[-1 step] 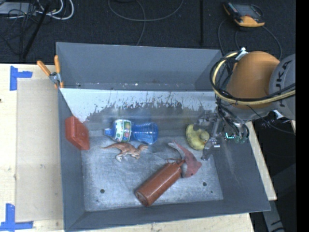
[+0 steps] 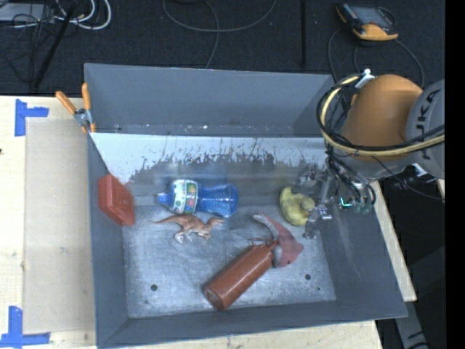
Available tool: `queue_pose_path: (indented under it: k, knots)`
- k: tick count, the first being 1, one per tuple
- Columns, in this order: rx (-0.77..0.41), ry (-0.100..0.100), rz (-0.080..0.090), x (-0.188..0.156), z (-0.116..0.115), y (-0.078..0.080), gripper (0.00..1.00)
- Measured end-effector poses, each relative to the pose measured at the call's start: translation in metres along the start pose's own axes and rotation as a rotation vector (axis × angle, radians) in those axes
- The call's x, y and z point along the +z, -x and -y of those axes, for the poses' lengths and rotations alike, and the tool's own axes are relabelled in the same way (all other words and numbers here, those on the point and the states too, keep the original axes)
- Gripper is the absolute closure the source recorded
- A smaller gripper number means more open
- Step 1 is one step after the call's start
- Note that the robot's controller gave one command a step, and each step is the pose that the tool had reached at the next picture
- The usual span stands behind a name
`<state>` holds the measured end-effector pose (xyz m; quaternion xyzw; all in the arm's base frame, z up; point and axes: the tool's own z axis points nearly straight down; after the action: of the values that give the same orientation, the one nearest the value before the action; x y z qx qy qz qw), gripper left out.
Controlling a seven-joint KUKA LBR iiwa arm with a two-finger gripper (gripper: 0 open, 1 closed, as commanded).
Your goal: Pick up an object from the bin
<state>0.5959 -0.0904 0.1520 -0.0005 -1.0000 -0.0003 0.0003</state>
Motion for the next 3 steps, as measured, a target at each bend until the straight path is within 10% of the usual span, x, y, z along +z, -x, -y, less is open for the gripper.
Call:
queue_pose_path:
  k: [1, 2, 3]
  knots:
    - [0.060, 0.000, 0.006, 0.049, -0.001, -0.017, 0.00]
    - [0.008, -0.003, 0.006, 0.077, -0.012, -0.057, 1.00]
    - [0.007, -0.003, 0.006, 0.077, -0.012, -0.057, 1.00]
